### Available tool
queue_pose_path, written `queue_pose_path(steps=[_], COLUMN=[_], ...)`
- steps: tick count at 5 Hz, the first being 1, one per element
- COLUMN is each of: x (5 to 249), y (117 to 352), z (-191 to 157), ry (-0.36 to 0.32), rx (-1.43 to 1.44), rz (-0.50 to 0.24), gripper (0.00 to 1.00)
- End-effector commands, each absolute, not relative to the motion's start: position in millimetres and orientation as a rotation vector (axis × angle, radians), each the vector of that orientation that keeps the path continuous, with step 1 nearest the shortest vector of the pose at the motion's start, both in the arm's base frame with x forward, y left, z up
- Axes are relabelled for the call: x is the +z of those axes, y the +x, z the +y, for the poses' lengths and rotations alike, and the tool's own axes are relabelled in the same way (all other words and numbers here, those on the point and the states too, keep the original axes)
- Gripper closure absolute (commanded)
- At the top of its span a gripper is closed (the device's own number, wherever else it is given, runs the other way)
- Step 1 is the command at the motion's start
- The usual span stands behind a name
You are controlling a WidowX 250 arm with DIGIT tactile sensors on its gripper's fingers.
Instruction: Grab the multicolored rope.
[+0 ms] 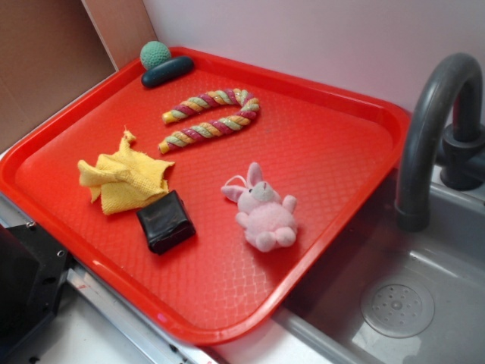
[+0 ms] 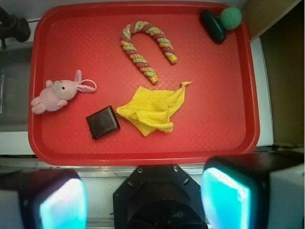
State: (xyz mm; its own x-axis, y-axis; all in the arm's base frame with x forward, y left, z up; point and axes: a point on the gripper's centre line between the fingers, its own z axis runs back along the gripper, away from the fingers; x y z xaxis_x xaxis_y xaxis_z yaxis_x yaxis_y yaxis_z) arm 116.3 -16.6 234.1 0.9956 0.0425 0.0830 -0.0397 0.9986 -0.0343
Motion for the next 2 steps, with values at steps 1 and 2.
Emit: queue_pose_path(steps=[1, 2], x=[234.1, 223.9], y=[116.3, 132.5], z=[-16.6, -20.4], ry=[-0.033, -0.098], rx=[0.041, 0.264], rz=[-0.084, -0.123], gripper=[0.00, 0.00])
